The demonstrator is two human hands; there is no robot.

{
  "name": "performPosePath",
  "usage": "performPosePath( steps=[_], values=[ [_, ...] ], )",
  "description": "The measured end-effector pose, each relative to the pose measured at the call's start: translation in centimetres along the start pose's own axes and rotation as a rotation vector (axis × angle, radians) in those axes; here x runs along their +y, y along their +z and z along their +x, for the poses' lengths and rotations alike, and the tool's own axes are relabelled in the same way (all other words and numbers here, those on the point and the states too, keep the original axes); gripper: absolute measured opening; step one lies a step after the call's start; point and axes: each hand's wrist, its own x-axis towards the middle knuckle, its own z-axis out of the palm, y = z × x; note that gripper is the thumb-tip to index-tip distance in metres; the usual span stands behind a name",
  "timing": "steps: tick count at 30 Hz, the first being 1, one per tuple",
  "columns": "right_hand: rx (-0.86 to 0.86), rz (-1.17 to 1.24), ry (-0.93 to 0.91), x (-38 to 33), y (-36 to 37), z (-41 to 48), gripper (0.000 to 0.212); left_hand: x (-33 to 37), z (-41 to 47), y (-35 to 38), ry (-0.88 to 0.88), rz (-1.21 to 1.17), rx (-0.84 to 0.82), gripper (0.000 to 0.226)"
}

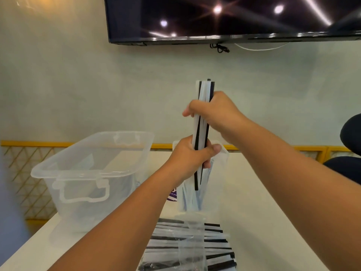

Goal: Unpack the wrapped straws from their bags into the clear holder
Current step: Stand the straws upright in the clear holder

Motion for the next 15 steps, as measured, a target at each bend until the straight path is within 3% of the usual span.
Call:
performPosePath(
  steps=[3, 8, 13, 15],
  values=[
    [0.017, 0.036, -0.02, 0.0, -1.3, 1.7, 0.015, -0.6, 0.9, 0.4, -0.007, -0.01, -0.03, 0.023],
    [-0.275, 0.175, -0.027, 1.5, -3.6, 3.9, 0.016, -0.6, 2.6, 0.1, -0.021, -0.114, -0.123, 0.024],
    [-0.189, 0.125, -0.077, 2.7, -4.0, 6.0, 0.015, -1.0, 4.4, 0.6, -0.055, -0.133, -0.102, 0.015],
    [-0.13, 0.099, -0.078, 3.1, -4.0, 6.8, 0.013, -1.6, 5.2, 0.5, -0.044, -0.028, -0.066, 0.013]
  ],
)
